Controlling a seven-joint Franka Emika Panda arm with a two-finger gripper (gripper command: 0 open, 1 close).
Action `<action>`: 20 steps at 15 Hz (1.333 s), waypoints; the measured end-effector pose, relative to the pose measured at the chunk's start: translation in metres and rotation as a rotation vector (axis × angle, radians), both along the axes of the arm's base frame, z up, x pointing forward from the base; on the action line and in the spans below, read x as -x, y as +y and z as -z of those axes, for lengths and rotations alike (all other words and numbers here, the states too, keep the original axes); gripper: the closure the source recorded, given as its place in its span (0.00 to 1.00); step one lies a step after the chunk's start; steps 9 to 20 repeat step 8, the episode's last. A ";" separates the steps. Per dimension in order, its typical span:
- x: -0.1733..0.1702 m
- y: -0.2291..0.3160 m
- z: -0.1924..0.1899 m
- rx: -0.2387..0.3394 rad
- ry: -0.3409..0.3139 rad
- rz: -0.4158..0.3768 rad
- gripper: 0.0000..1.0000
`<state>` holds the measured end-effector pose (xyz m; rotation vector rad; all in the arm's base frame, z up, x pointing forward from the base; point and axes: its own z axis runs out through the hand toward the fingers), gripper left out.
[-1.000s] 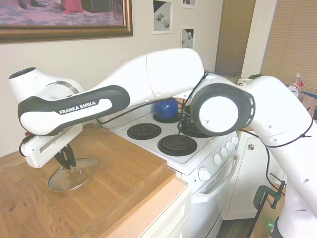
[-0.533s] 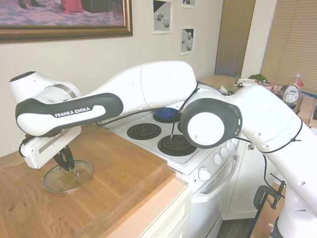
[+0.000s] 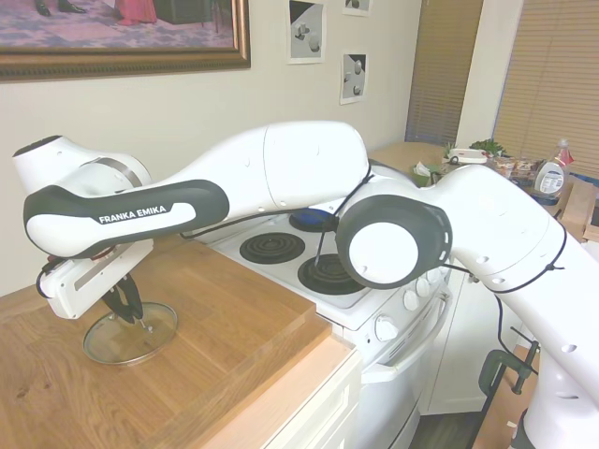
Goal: Uncover the lid of the pot
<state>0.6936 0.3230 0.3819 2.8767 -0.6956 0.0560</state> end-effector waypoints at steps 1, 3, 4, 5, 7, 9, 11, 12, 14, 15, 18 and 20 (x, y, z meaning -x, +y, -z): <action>0.000 0.001 -0.003 -0.004 -0.005 -0.005 0.00; 0.002 0.007 -0.008 -0.005 -0.014 -0.018 0.00; 0.003 0.012 -0.011 0.006 -0.032 -0.030 0.00; 0.004 0.018 -0.015 0.028 -0.068 -0.050 0.00; 0.007 0.027 -0.028 0.077 -0.148 -0.090 0.00; 0.009 0.026 -0.034 0.092 -0.176 -0.095 0.00; 0.009 0.026 -0.034 0.092 -0.176 -0.095 0.00; 0.009 0.026 -0.034 0.092 -0.176 -0.095 0.00; 0.009 0.026 -0.034 0.092 -0.176 -0.095 0.00; 0.009 0.026 -0.034 0.092 -0.176 -0.095 0.00; 0.009 0.026 -0.034 0.092 -0.176 -0.095 0.00; 0.009 0.026 -0.034 0.092 -0.176 -0.095 0.00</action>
